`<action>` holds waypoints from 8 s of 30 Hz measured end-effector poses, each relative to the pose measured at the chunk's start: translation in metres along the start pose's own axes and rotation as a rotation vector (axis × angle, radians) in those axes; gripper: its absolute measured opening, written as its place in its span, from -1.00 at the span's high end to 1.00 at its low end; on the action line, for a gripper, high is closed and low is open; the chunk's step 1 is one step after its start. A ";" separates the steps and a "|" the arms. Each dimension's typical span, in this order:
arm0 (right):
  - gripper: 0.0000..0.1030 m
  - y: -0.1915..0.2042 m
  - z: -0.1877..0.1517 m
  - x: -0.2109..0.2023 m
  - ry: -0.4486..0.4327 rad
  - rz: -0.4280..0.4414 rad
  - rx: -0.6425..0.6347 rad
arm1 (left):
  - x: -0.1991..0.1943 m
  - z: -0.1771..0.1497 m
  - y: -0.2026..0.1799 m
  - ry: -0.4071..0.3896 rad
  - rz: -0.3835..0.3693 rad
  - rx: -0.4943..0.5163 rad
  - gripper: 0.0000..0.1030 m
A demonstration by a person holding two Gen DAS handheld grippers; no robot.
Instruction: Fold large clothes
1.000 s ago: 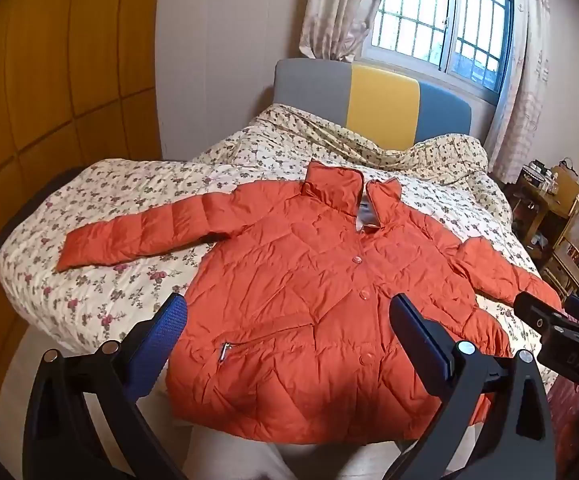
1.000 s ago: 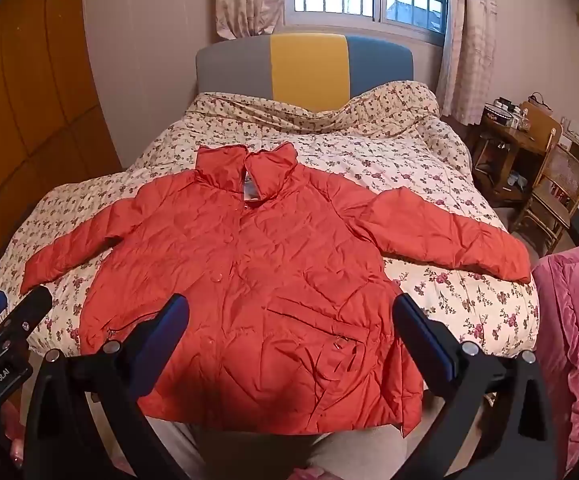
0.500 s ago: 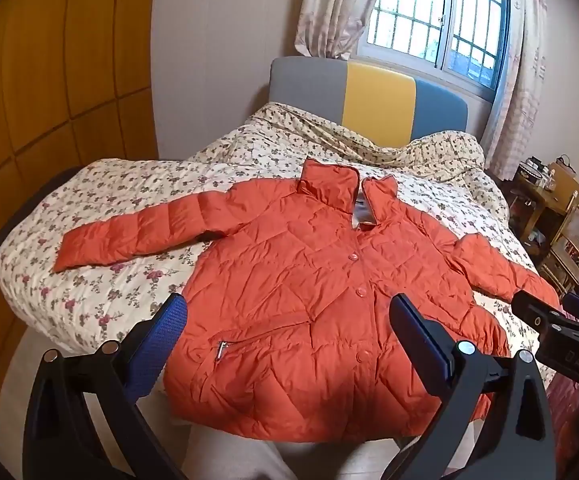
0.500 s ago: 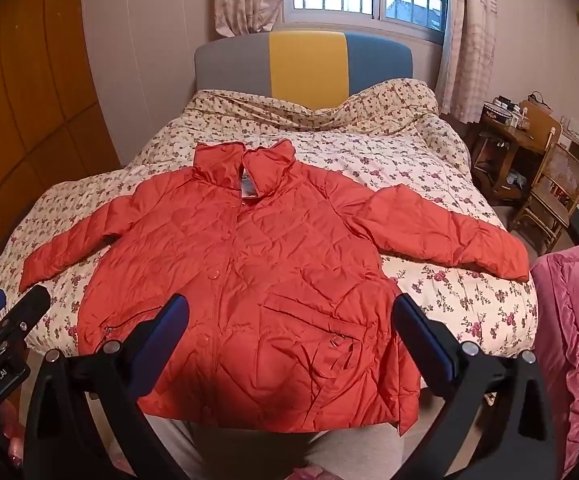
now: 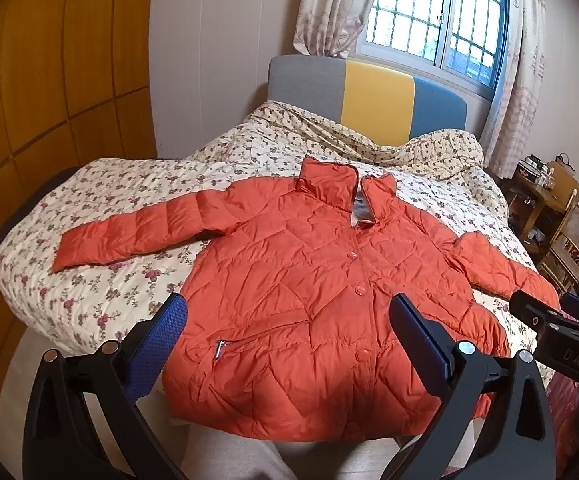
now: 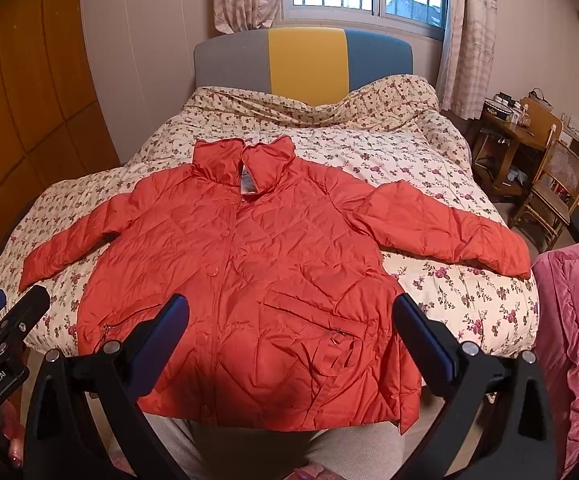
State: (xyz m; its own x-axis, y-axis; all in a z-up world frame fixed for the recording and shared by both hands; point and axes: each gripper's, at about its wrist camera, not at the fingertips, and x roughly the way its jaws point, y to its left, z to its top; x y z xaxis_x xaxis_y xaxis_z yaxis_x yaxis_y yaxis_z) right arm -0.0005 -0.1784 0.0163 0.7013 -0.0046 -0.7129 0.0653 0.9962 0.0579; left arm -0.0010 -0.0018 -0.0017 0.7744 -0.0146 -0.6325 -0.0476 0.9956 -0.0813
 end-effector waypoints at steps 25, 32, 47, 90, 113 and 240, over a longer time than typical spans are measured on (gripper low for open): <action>-0.96 -0.004 -0.005 0.008 0.013 0.002 0.008 | 0.005 -0.003 -0.002 0.025 -0.005 -0.001 -0.94; -0.96 -0.004 -0.006 0.010 0.020 -0.001 0.007 | 0.007 -0.004 -0.003 0.036 -0.006 -0.002 -0.94; -0.96 -0.003 -0.006 0.015 0.030 -0.003 0.003 | 0.012 -0.005 -0.004 0.056 -0.005 0.001 -0.94; -0.69 0.015 0.151 0.339 0.097 0.158 -0.053 | 0.308 0.049 0.002 0.261 0.104 0.040 -0.94; -0.47 -0.106 0.168 0.326 -0.047 0.230 0.288 | 0.355 0.172 -0.027 0.084 -0.017 -0.067 -0.94; 0.37 -0.052 0.143 0.402 0.051 0.351 0.151 | 0.445 0.112 -0.044 0.190 -0.297 0.086 0.79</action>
State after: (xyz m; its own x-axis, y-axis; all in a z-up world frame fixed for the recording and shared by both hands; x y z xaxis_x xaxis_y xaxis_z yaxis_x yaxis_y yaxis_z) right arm 0.3795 -0.2450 -0.1732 0.6635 0.3426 -0.6652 -0.0661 0.9124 0.4040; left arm 0.4169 -0.0418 -0.1933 0.6149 -0.3132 -0.7238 0.2212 0.9494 -0.2229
